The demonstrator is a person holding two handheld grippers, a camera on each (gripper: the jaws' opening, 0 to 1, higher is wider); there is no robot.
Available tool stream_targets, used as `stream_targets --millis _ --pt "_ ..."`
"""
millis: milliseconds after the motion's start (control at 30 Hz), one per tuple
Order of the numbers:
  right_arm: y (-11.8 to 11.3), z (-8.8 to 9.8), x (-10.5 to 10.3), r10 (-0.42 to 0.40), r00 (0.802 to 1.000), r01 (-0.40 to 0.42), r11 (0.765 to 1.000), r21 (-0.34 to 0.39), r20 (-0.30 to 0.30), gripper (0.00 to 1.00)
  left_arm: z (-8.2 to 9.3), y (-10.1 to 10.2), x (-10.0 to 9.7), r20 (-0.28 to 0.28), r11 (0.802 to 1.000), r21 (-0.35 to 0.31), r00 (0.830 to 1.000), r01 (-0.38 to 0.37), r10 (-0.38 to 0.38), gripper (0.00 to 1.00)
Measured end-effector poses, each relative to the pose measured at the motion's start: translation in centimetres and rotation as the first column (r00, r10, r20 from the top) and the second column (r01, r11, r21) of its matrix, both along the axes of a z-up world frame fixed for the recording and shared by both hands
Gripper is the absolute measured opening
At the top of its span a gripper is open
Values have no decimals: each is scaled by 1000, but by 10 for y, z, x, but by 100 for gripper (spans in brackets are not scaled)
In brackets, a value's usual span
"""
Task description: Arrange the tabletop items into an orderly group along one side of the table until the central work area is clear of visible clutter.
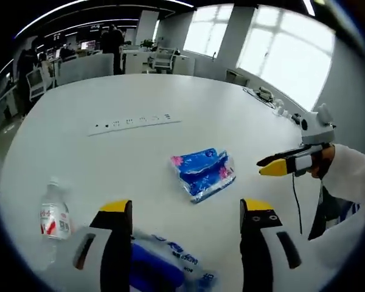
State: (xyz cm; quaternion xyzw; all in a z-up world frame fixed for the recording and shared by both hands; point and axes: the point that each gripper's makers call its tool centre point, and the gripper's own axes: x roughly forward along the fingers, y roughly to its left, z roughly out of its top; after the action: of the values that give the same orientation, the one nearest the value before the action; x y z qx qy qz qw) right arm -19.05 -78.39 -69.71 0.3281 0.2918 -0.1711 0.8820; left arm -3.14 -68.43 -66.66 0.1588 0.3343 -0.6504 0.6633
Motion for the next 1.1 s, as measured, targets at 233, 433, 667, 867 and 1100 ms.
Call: stream_targets --millis 233,433,667,867,1100 --pt "8 17 -24 -62 997 61 998 14 46 47 3 31 2 -14 999 1 999 -52 53 73" --pt "15 24 -37 -128 987 123 991 57 97 46 -6 65 8 -55 989 11 987 -150 151 71" --pt "27 25 -51 -105 989 96 992 85 104 46 -10 95 24 -68 971 53 969 -233 237 65" --pt "35 26 -57 -113 985 99 989 111 128 48 -14 105 23 -89 967 76 964 -243 249 57" --pt "46 29 -59 -119 982 96 984 152 148 39 -8 100 19 -132 968 43 959 -248 251 37"
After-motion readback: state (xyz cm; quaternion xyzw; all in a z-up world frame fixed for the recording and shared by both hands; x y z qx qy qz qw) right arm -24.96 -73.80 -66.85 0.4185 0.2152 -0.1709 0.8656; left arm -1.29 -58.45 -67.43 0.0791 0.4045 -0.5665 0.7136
